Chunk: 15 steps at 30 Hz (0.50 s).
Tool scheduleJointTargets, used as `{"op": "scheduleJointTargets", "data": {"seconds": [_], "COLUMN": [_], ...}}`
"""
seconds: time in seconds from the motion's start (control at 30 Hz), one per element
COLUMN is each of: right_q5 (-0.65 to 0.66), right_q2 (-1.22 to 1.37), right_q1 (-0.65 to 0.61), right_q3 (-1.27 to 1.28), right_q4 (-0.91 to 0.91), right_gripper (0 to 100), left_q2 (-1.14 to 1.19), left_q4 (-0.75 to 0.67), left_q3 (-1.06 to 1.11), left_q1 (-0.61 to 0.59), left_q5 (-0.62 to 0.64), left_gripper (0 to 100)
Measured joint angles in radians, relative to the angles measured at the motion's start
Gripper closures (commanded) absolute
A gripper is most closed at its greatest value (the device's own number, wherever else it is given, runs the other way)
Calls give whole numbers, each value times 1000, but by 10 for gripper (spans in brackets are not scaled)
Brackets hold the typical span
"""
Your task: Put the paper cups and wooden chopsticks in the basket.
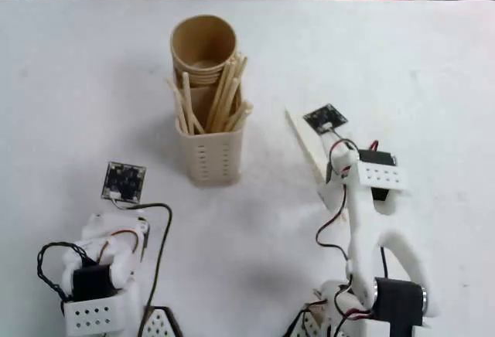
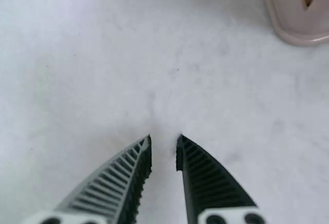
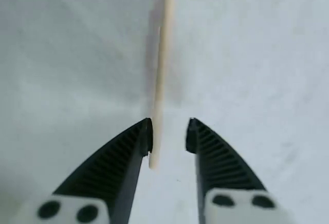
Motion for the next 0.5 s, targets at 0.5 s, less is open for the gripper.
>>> {"op": "scheduleJointTargets", "data": {"seconds": [0.5], "right_q5": [-8], "right_q2": [137], "right_q1": [-172], "right_q3": [-192], "right_q4": [0], "right_gripper": [822], "left_q2": [0], "left_q4": [0], "left_q3": [0], "left_q1": [0], "left_q5": [0], "left_gripper": [901]}}
